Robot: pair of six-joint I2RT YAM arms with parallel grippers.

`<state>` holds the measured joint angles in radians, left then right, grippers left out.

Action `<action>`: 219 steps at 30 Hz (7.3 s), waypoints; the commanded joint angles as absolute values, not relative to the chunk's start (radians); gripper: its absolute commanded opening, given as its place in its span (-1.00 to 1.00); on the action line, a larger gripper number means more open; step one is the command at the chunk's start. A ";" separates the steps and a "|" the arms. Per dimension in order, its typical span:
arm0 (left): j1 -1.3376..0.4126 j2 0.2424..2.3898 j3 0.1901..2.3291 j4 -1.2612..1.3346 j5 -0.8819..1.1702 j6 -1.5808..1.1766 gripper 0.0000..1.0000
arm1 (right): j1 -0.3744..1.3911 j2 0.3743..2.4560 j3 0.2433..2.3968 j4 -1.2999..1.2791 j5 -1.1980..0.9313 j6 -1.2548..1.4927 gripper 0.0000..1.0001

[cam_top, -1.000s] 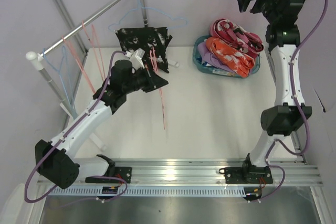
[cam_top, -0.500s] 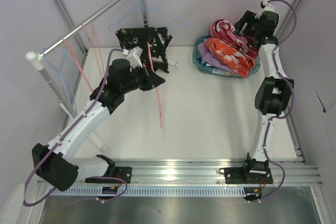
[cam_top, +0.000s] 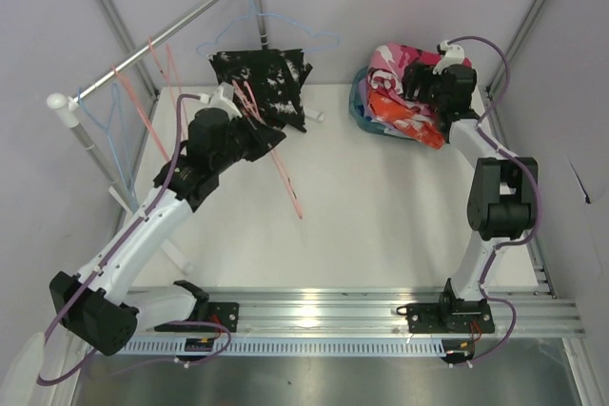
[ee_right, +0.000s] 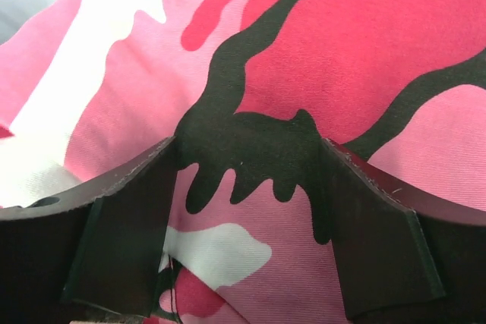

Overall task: Remove the trousers from the hanger
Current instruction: Place the trousers into the basket, then pass the hanger from the left arm to the right, then hang the hanger back to the clothesline with the right arm

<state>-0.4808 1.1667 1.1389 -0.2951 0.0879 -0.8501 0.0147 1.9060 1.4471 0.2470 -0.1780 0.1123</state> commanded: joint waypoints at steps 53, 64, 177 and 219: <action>-0.334 1.466 1.775 -0.635 -0.212 -1.146 -1.00 | 0.765 1.598 1.644 -0.094 -0.322 -0.109 0.25; -0.330 1.463 1.775 -0.623 -0.199 -1.140 -1.00 | 0.778 1.664 1.692 -0.097 -0.321 -0.094 -0.32; -0.183 0.913 1.637 -0.738 -0.258 -0.474 0.83 | 0.784 2.042 2.090 0.054 -0.212 -0.061 -1.00; -0.181 0.959 1.727 -0.822 -0.120 -0.411 0.91 | 0.753 1.983 2.250 -0.262 -0.224 -0.087 0.49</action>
<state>-0.1909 0.9432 1.6928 -0.8467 -0.2070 -0.4587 0.8131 2.0846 2.1834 -0.2558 -0.1921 -0.1051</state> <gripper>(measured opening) 0.953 0.733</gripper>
